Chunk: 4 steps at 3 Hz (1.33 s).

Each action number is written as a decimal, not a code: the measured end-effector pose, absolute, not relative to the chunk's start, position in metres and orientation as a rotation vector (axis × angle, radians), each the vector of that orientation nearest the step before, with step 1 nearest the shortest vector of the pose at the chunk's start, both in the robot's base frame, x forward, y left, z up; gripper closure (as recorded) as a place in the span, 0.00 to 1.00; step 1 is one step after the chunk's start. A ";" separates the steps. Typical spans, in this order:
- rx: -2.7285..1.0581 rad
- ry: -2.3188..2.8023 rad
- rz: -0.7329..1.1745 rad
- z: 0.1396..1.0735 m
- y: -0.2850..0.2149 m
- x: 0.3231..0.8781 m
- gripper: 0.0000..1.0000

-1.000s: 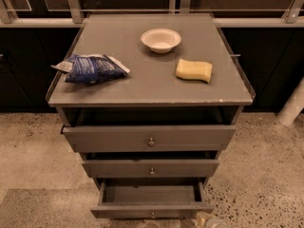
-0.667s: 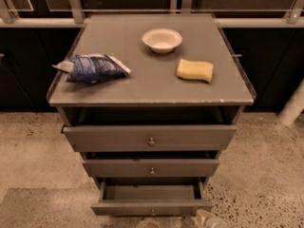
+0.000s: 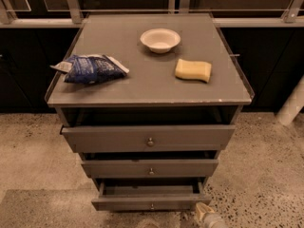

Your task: Close bottom drawer

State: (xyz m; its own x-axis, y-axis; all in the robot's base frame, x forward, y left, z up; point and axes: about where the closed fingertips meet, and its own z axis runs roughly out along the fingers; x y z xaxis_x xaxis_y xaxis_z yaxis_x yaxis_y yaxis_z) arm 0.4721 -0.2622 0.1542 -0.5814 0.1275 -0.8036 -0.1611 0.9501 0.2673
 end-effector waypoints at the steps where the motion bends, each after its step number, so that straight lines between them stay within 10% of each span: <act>1: -0.043 2.121 0.382 0.154 -0.259 0.479 1.00; 4: -0.019 1.999 0.423 0.167 -0.241 0.528 1.00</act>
Offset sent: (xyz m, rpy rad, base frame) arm 0.2252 0.0705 0.0726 0.2564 -0.5854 -0.0646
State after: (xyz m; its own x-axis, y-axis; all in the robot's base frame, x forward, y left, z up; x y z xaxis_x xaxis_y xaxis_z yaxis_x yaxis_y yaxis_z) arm 0.5277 -0.2415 0.1669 -0.4554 0.1713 -0.8737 -0.1972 0.9375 0.2866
